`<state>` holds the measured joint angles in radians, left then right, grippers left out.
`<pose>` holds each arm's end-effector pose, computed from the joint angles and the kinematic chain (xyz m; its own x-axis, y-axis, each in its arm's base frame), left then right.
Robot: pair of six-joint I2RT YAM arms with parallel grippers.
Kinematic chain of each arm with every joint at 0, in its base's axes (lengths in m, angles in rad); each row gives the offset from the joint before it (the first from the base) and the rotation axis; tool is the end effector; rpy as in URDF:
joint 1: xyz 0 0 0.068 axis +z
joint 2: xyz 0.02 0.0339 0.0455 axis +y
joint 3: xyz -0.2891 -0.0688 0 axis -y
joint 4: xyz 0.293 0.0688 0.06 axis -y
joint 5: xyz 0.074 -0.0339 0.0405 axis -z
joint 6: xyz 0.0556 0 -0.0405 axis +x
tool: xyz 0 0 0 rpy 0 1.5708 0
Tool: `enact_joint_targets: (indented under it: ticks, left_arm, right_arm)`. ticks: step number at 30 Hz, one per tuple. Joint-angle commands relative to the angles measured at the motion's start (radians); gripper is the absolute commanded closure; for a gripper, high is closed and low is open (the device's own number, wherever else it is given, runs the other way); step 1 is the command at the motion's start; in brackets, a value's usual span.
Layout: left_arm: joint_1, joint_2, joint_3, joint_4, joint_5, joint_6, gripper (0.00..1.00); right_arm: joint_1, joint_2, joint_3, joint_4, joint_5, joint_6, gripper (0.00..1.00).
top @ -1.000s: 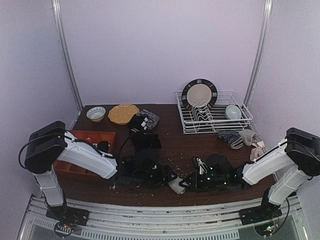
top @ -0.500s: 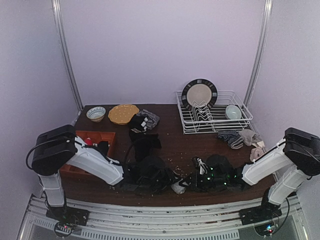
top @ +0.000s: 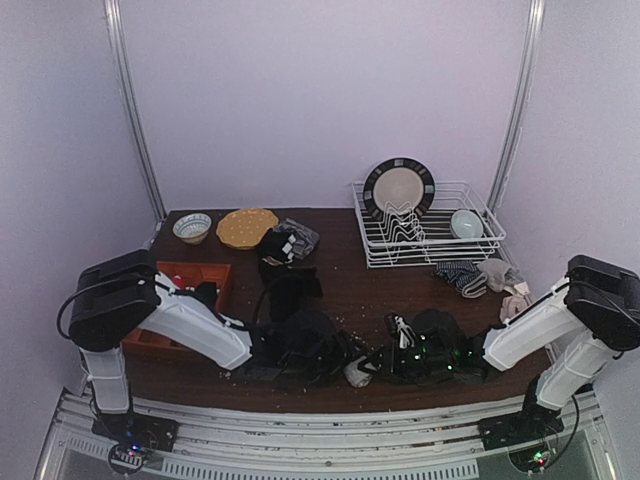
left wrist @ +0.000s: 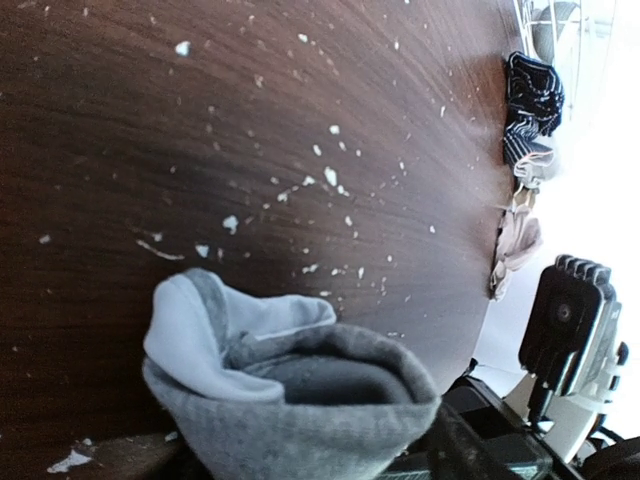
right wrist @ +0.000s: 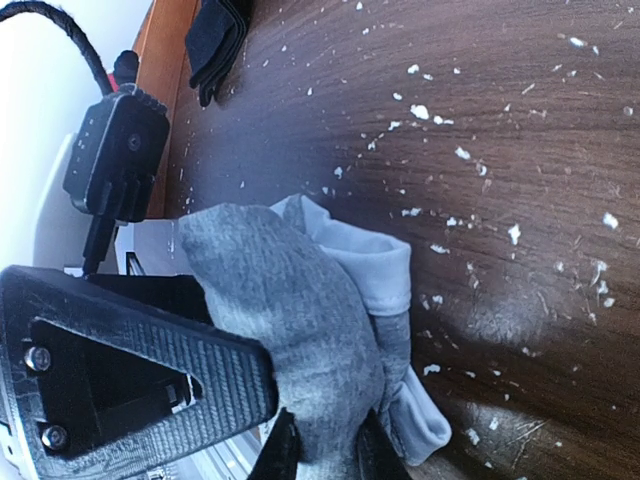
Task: Roll the underwear
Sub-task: Pick up the underwear from the center of the board.
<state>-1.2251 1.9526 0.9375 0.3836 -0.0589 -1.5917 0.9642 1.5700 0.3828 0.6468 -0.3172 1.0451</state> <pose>0.1514 -0.4108 0.0881 -0.9187 -0.3945 -0.0179 -0.2193 0.5473 -0.8077 0.1533 0.2513 0.0881 -0.9543 0.0663 -0.2915 -0.2145 0.5271 0.8222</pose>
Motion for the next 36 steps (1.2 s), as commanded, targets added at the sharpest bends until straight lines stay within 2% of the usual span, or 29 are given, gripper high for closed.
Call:
enact_joint_targets:
  ticks: [1,8,9,12,13,15,20,23,26,30,36]
  left_arm:
    - [0.001,0.108,0.002,-0.166,0.016,0.004,0.37]
    - [0.012,0.138,0.012,-0.154,0.036,0.014,0.63]
    - [0.014,0.141,0.007,-0.142,0.035,0.015,0.68]
    - [0.02,0.143,0.006,-0.127,0.037,0.029,0.95]
    - [0.023,0.141,0.006,-0.127,0.036,0.038,1.0]
    - [0.028,0.127,0.002,-0.134,0.031,0.062,1.0]
    - [0.047,0.052,0.018,-0.249,0.018,0.196,1.0]
    - [0.056,-0.005,0.033,-0.351,-0.011,0.297,1.0]
    - [0.063,-0.063,0.047,-0.44,-0.045,0.375,1.0]
    - [0.07,-0.126,0.069,-0.549,-0.053,0.494,1.0]
    - [0.091,-0.326,0.085,-0.767,-0.124,0.692,1.0]
  right_arm:
    - [0.034,0.061,-0.017,-0.208,-0.016,-0.02,0.94]
    - [0.046,0.06,-0.01,-0.21,-0.016,-0.031,0.95]
    - [0.051,0.056,-0.005,-0.215,-0.017,-0.037,0.95]
    - [0.068,0.036,0.021,-0.254,-0.011,-0.063,0.94]
    - [0.075,0.025,0.031,-0.272,-0.004,-0.078,0.93]
    - [0.085,-0.017,0.054,-0.332,0.014,-0.109,0.85]
    - [0.102,-0.223,0.117,-0.56,0.085,-0.19,0.56]
    - [0.105,-0.356,0.151,-0.694,0.127,-0.232,0.48]
    - [0.105,-0.466,0.18,-0.811,0.169,-0.273,0.45]
    - [0.105,-0.585,0.176,-0.858,0.233,-0.316,0.44]
    - [0.106,-0.593,0.173,-0.835,0.271,-0.384,0.45]
